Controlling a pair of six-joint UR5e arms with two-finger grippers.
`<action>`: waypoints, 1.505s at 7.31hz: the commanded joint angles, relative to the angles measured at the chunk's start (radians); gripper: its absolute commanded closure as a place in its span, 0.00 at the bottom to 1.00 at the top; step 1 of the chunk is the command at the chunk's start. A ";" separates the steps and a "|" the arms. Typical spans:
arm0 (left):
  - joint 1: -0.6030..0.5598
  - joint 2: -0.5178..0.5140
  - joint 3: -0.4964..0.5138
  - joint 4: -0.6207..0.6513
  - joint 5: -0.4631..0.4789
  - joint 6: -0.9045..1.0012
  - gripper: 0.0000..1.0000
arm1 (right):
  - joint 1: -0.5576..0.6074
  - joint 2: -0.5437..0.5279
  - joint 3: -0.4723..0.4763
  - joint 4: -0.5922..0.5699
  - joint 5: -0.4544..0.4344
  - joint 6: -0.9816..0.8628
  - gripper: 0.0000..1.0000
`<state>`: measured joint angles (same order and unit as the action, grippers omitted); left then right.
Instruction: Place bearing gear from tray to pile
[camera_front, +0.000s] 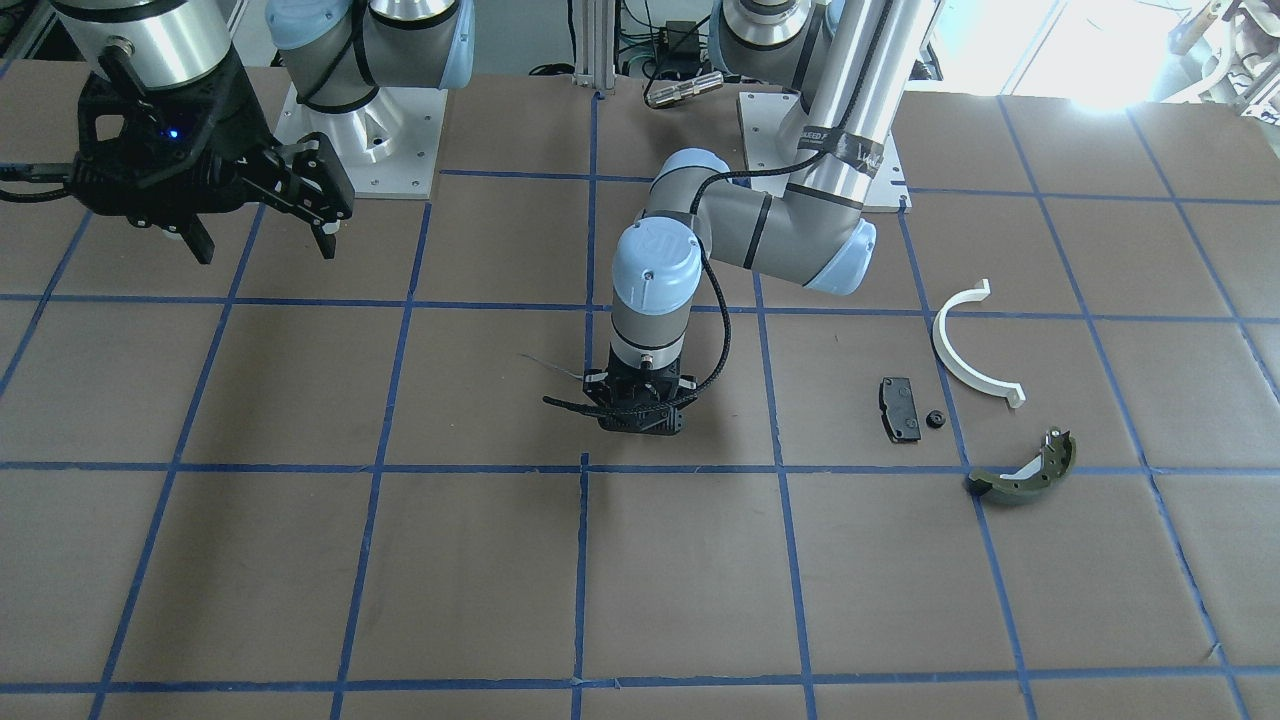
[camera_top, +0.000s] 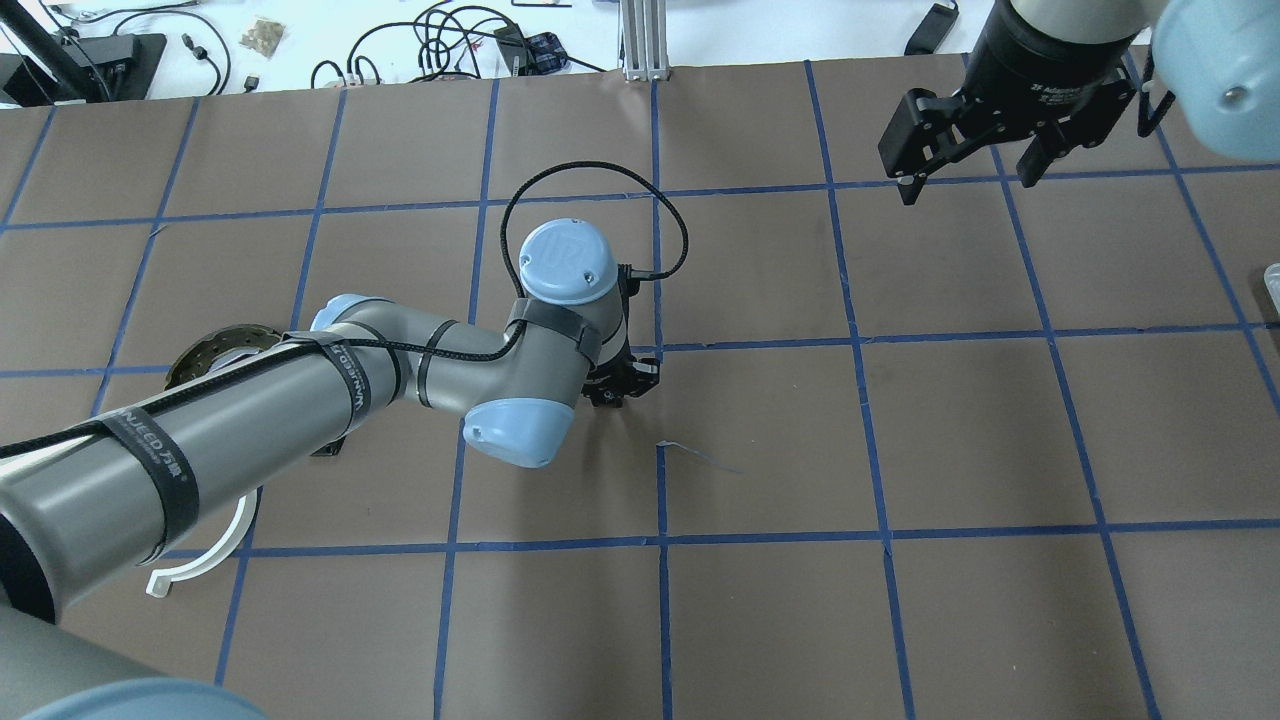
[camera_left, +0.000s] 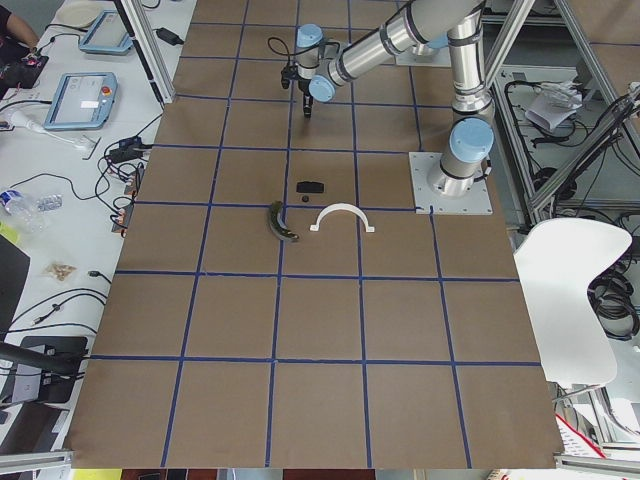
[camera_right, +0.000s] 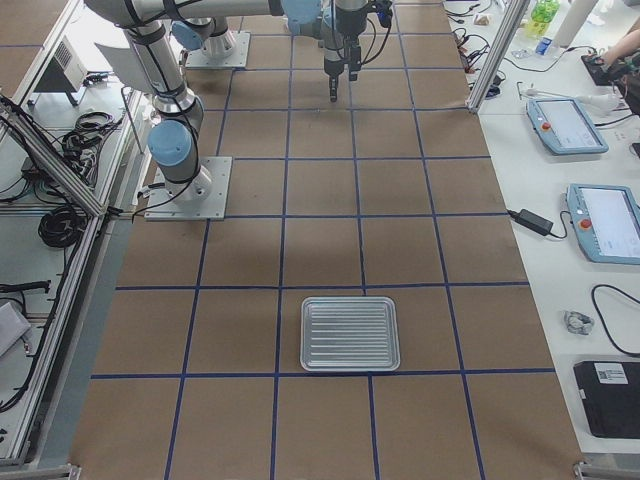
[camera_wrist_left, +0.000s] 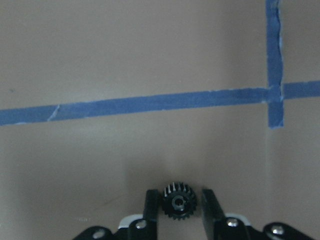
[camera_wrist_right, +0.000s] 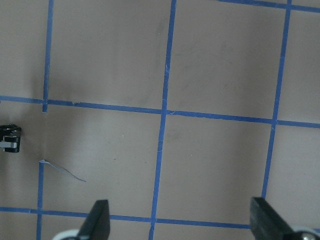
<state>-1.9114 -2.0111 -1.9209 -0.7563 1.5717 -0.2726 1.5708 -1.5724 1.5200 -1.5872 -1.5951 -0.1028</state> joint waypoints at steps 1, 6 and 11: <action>0.012 0.024 0.003 -0.001 -0.022 0.001 0.86 | -0.001 -0.005 0.002 0.028 -0.005 0.000 0.00; 0.292 0.150 0.020 -0.233 -0.022 0.339 0.87 | -0.002 -0.003 0.000 0.027 -0.003 0.000 0.00; 0.605 0.196 -0.068 -0.281 0.134 0.807 0.87 | -0.002 -0.003 0.000 0.024 -0.012 0.000 0.00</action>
<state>-1.3980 -1.8184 -1.9555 -1.0433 1.6991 0.3946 1.5692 -1.5759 1.5214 -1.5606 -1.6019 -0.1028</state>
